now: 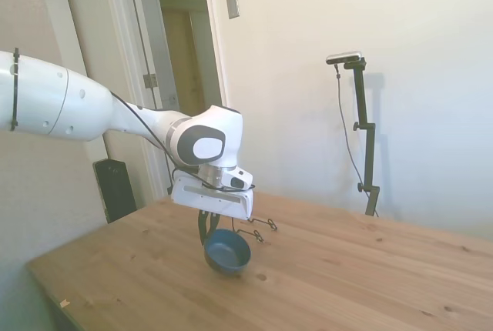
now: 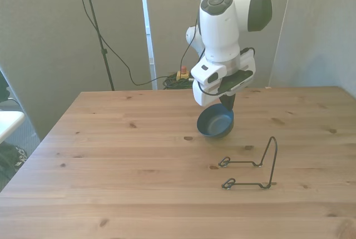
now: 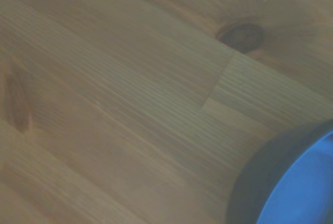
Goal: Unload the bowl
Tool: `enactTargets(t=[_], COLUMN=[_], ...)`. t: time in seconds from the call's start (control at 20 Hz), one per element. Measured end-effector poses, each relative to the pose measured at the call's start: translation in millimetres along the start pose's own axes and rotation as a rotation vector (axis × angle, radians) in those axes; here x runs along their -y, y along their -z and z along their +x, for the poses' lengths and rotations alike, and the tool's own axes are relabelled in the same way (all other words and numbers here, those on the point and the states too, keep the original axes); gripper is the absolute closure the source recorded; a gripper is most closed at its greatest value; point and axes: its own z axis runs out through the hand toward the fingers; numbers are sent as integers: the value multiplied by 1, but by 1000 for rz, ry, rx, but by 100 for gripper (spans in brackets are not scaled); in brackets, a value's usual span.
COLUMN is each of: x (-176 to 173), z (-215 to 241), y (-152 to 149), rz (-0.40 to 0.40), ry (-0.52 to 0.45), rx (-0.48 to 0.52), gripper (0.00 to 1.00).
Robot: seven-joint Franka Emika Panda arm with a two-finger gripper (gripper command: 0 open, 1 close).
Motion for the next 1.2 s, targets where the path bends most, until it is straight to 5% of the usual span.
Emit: enactTargets(t=[0.5,1.05,1.1,1.2], x=[12,17,17,19], z=[21,25,25,24], y=[-8,-20,-21,-22], rz=[-144,-209,-212,-221], ry=[1,19,21,29], rx=[-27,-20,-21,-23], gripper=[100,100,0,0])
